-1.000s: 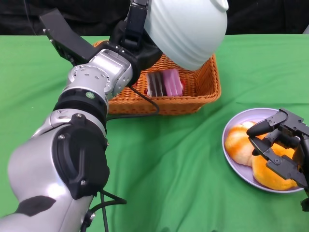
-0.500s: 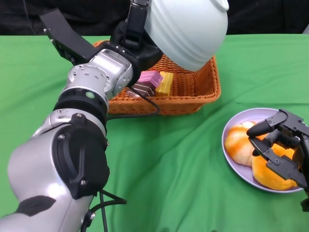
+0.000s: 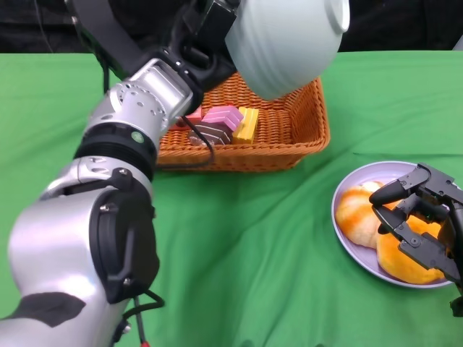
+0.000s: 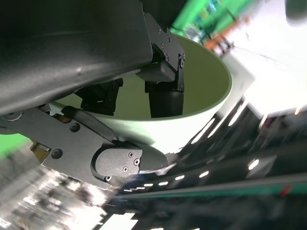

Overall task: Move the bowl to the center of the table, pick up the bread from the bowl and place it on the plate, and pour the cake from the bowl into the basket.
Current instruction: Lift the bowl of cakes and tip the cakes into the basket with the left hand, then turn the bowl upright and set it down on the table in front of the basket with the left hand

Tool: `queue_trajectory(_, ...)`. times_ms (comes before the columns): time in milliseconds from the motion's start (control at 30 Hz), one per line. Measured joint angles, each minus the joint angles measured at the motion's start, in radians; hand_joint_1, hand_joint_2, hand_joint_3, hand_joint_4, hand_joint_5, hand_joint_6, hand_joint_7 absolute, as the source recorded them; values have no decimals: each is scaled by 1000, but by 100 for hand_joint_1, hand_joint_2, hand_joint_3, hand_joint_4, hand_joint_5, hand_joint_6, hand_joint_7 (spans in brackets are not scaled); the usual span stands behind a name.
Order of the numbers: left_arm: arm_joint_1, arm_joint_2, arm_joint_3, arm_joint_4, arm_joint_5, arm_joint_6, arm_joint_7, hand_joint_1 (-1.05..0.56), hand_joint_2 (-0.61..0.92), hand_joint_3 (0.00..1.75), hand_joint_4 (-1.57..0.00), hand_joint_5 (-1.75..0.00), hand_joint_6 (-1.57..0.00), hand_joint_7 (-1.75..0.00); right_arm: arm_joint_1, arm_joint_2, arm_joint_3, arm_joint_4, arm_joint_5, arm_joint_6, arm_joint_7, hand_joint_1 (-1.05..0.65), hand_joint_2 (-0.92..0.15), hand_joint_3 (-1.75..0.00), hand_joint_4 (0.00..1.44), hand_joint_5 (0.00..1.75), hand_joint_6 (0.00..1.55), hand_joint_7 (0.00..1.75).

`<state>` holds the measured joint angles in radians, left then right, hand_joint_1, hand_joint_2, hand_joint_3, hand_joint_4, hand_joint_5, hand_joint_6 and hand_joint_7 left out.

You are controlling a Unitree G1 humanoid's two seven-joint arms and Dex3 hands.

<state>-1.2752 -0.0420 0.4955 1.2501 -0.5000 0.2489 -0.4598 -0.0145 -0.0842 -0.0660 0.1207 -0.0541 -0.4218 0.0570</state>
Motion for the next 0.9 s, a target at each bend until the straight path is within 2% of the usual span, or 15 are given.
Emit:
queue_trajectory(133,0,47,-61,-15,66,-58,-75,-18,63,102,-78,-175,-70,-160,-2,-1,-1,12,1,-3,0,-15,-89,-27,72,152,65,126)
queue_trajectory(467,0,57,-78,-15,70,-67,-85,-18,61,104,-78,-175,-69,-161,-11,-1,-1,12,1,-9,2,-15,-89,-27,72,152,65,126)
queue_trajectory(500,7,61,-102,-23,97,-104,-95,-17,60,103,-79,-175,-69,-160,-12,0,0,12,1,-9,2,-15,-90,-26,71,152,65,126)
queue_trajectory(667,105,126,-265,-97,291,-466,-192,-17,60,105,-79,-175,-69,-154,-14,0,-1,12,0,-9,4,-14,-90,-25,70,153,64,127)
queue_trajectory(800,182,209,-363,-143,406,-750,-263,-17,60,104,-80,-175,-70,-154,-17,0,-2,16,2,-9,6,-13,-90,-25,70,153,64,127)
queue_trajectory(900,192,246,-385,-150,426,-841,-287,-17,61,103,-80,-175,-70,-153,-20,-2,-6,23,4,-9,6,-13,-91,-25,70,153,64,127)
